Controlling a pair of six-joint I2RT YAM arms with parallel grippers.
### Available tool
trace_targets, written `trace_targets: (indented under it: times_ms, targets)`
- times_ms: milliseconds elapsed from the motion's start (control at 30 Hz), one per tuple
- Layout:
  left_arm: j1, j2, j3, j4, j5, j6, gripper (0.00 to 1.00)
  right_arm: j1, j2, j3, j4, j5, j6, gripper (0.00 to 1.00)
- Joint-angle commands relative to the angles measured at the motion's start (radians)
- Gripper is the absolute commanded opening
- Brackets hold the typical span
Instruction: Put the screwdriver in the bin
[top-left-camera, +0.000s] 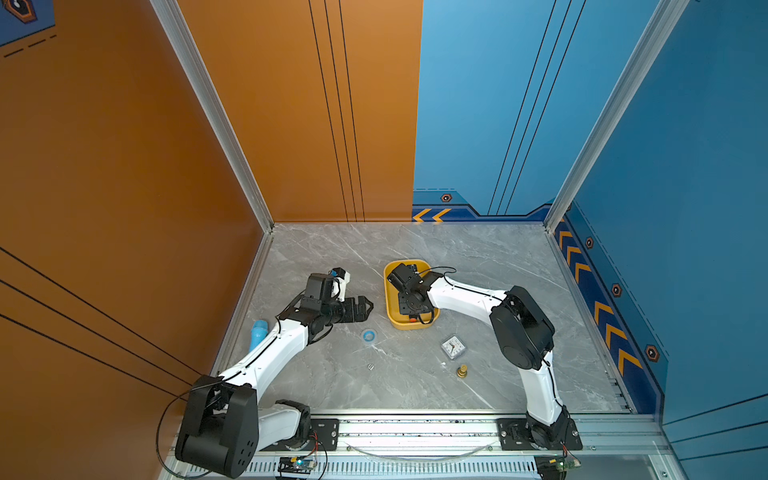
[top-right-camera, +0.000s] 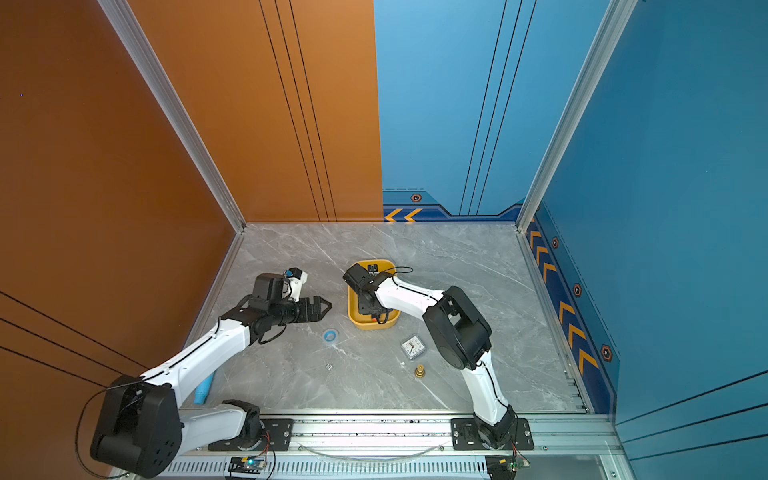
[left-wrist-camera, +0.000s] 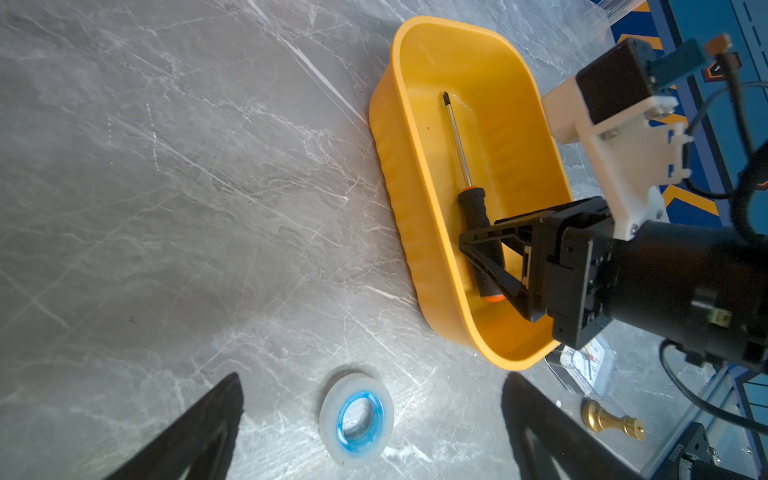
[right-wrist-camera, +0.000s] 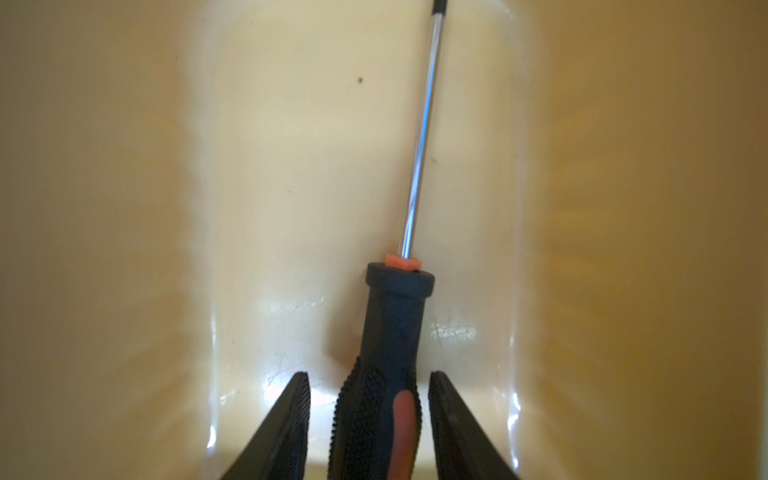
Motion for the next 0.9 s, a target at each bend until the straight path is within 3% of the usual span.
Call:
trace_targets:
  times_ms: [0,267,400,533,733,867]
  targets:
    - [-0.008,-0.015,-0.005,0.001,0.013,0.006,0.98,-0.007,-0.09,0.012,-0.032,-0.006,-0.028,0.47]
    - [-0.006,-0.015,0.036,-0.051,-0.035,0.056,0.98,-0.083,-0.321,-0.069,-0.102,-0.076,-0.199,0.48]
    - [-0.006,-0.026,0.042,-0.048,-0.101,0.079,0.98,-0.249,-0.488,-0.216,-0.088,-0.14,-0.271,0.49]
    - [0.016,-0.014,0.064,-0.056,-0.077,0.134,0.98,-0.447,-0.626,-0.387,-0.001,-0.154,-0.363,0.49]
    - [0.04,0.022,0.098,-0.013,-0.127,0.181,0.98,-0.664,-0.686,-0.583,0.189,-0.177,-0.448,0.49]
    - [0.051,0.041,0.128,0.001,-0.133,0.224,0.98,-0.722,-0.681,-0.665,0.312,-0.196,-0.449,0.49]
